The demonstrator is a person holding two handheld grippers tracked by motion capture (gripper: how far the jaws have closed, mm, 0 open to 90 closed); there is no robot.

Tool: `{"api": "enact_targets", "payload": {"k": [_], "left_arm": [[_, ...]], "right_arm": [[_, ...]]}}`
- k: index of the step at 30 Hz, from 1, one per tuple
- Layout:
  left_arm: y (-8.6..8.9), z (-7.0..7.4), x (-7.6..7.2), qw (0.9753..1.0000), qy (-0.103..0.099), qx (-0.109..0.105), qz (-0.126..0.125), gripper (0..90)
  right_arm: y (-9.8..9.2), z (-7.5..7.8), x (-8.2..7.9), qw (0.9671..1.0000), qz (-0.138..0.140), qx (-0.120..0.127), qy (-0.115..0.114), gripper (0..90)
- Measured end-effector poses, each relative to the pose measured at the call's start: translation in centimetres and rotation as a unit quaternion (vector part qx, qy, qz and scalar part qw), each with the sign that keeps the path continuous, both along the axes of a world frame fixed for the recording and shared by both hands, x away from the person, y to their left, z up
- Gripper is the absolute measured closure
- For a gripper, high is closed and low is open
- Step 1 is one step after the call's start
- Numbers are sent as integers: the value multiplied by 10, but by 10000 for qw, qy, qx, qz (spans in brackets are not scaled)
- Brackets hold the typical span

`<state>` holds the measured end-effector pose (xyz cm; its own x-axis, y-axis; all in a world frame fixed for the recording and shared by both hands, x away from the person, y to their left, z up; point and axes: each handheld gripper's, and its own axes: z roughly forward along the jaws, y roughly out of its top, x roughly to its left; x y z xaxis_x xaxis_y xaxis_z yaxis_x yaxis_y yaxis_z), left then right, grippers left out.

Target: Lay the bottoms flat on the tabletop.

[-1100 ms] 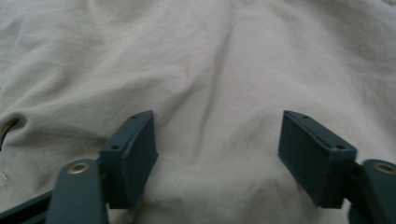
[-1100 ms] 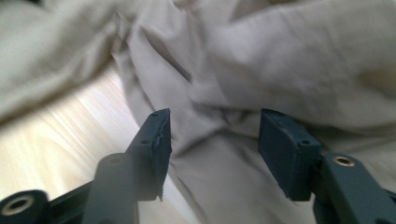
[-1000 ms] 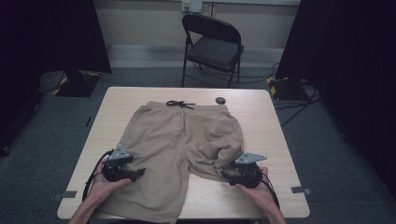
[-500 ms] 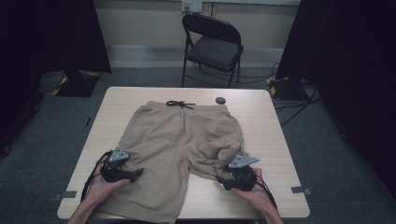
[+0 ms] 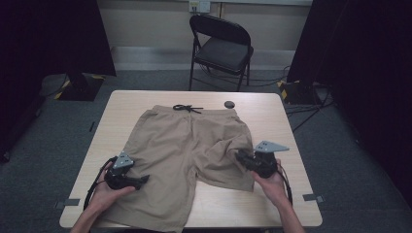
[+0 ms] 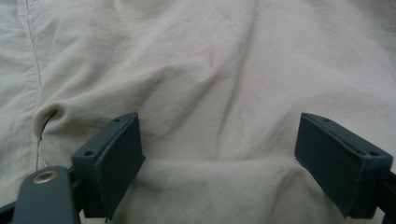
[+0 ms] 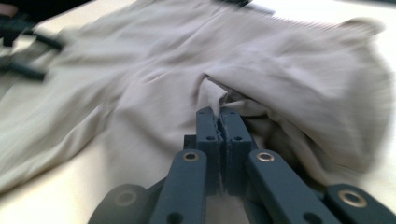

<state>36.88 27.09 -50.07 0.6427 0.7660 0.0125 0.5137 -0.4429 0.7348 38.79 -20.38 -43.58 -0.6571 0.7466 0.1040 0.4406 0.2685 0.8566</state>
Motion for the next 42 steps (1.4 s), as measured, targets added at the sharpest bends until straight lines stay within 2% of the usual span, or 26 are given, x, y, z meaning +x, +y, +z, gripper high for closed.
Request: {"api": "enact_targets", "payload": {"k": [3,5,6,7,8,9,11,12,13,16,17,19,22,24,28,31,36,39,42], "left_arm": [[0,0,0,10000,1,-4,2,144],[0,0,0,10000,0,-4,2,144],[0,0,0,10000,1,-2,0,144],[0,0,0,10000,1,-2,0,144],[0,0,0,10000,-1,7,-2,144],[0,0,0,10000,1,-1,0,144],[0,0,0,10000,1,-4,2,144],[0,0,0,10000,1,-4,2,144],[0,0,0,10000,10,-16,7,144],[0,0,0,10000,13,-28,13,144],[0,0,0,10000,14,-24,11,144],[0,0,0,10000,-2,-1,0,144],[0,0,0,10000,5,-27,14,144],[0,0,0,10000,6,-14,5,144],[0,0,0,10000,2,-26,13,144],[-1,0,0,10000,13,-43,22,144],[0,0,0,10000,7,-32,17,144],[0,0,0,10000,3,-22,11,144],[-1,0,0,10000,9,-36,20,144]], "right_arm": [[-15,7,17,9995,-327,3,-53,878],[-24,5,29,9985,-545,38,26,878],[-28,3,35,9979,-649,-19,67,878],[-28,3,35,9979,-649,-19,67,878],[-31,0,41,9971,-744,-75,119,878],[-39,-8,54,9949,-966,-185,237,878],[-46,-16,63,9924,-1161,-210,353,878],[-46,-16,63,9924,-1161,-210,353,878],[-53,-27,70,9893,-1341,-241,522,877],[-55,-34,72,9878,-1390,-285,636,872],[-55,-40,71,9881,-1349,-261,688,850],[-54,-41,69,9888,-1299,-248,688,829],[-51,-40,61,9895,-1280,-240,629,687],[-53,-33,56,9898,-1297,-216,543,589],[-55,-14,39,9925,-1185,-104,274,520],[-52,-4,23,9943,-1024,100,285,515],[-40,-6,-4,9969,-710,111,330,529],[-32,-16,-17,9977,-494,-102,452,555],[-30,-29,-24,9967,-385,-339,628,524]]}}
